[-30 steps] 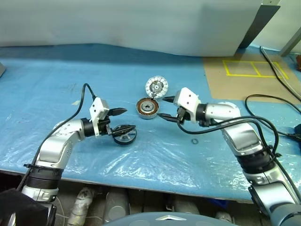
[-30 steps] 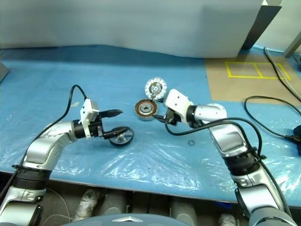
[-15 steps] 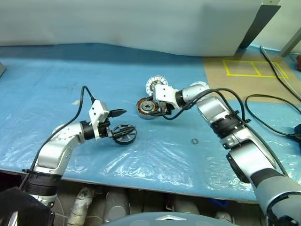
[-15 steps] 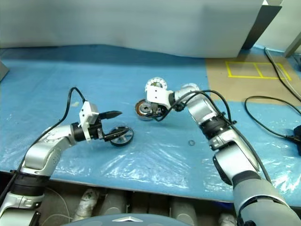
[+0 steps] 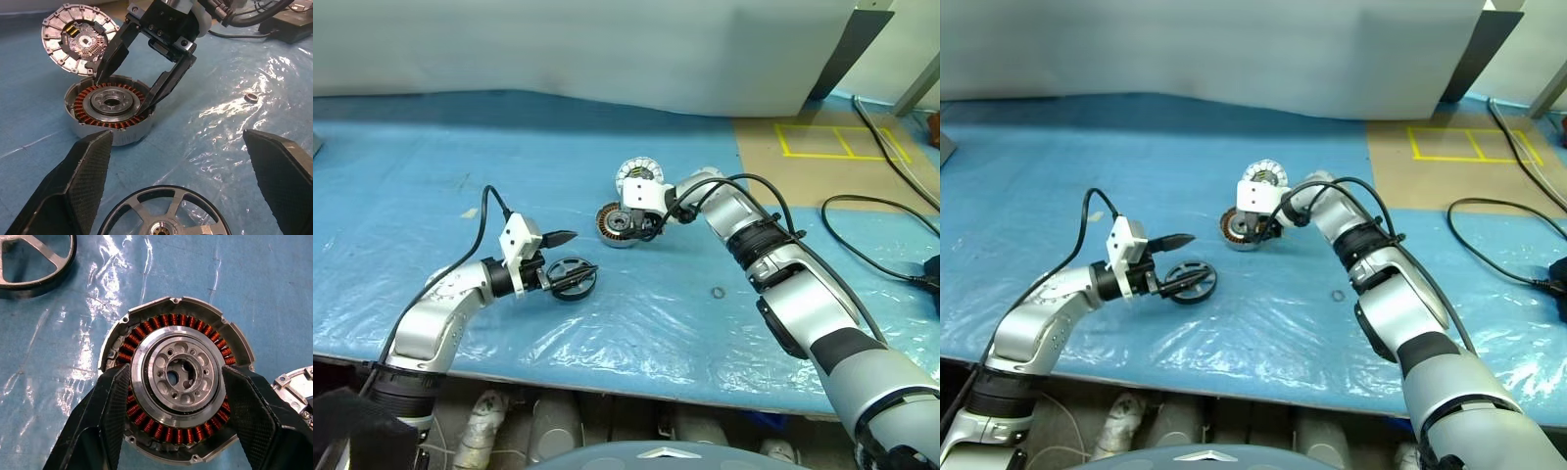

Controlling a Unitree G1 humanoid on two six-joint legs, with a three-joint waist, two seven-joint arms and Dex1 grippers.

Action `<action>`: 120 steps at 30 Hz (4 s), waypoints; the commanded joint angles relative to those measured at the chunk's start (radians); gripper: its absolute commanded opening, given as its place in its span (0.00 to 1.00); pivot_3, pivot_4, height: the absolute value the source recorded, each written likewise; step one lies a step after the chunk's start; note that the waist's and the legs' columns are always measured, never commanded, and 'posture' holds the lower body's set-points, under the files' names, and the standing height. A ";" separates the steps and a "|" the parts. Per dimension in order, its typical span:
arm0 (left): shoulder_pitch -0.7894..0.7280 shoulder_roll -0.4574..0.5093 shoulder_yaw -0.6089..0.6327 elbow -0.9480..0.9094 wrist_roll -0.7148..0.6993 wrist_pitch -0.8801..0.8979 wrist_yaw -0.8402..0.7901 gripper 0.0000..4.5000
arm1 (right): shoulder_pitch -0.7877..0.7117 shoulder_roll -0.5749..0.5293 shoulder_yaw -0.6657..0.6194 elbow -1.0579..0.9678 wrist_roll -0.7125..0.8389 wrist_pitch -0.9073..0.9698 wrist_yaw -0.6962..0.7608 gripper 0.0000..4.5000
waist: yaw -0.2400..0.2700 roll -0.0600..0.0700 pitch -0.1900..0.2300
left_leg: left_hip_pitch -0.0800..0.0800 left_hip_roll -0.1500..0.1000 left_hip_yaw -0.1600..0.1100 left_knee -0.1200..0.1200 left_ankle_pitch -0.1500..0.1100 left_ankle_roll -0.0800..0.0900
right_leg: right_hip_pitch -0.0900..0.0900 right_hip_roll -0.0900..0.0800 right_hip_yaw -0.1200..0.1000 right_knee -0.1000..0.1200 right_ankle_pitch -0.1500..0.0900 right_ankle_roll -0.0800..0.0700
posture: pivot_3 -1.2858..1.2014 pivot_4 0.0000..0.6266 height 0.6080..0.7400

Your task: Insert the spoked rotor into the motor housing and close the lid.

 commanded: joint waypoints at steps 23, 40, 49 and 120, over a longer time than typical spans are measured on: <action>-0.011 -0.019 -0.021 -0.050 0.000 0.019 0.029 0.99 | 0.061 -0.018 -0.060 -0.280 0.070 0.233 0.186 0.70 | -0.005 0.000 0.000 | -0.003 0.001 0.000 0.001 0.001 0.001 | -0.004 0.000 0.000 0.001 0.000 0.000 | 0.52 0.24 1.00; 0.006 -0.024 -0.015 -0.056 -0.003 0.021 0.052 0.99 | 0.034 0.034 0.000 -0.114 -0.032 0.123 0.131 0.70 | -0.012 0.000 0.000 | -0.003 0.001 0.000 0.001 0.001 0.001 | -0.004 0.000 0.000 0.002 0.000 -0.001 | 0.52 0.24 1.00; 0.001 -0.028 -0.017 -0.048 -0.006 0.019 0.050 1.00 | 0.092 -0.051 0.084 -0.206 -0.086 -0.075 0.247 0.42 | -0.011 -0.001 0.000 | -0.003 0.001 0.000 0.002 0.000 0.001 | -0.003 0.000 0.000 0.002 0.000 -0.001 | 0.52 0.24 1.00; -0.127 -0.003 -0.071 -0.070 -0.075 0.173 -0.034 1.00 | 1.212 -0.324 -0.573 -1.283 0.427 0.640 -0.332 0.99 | 0.014 0.000 -0.001 | 0.008 -0.003 0.001 -0.012 -0.001 -0.001 | 0.005 0.000 0.002 -0.011 0.000 0.001 | 0.52 0.24 1.00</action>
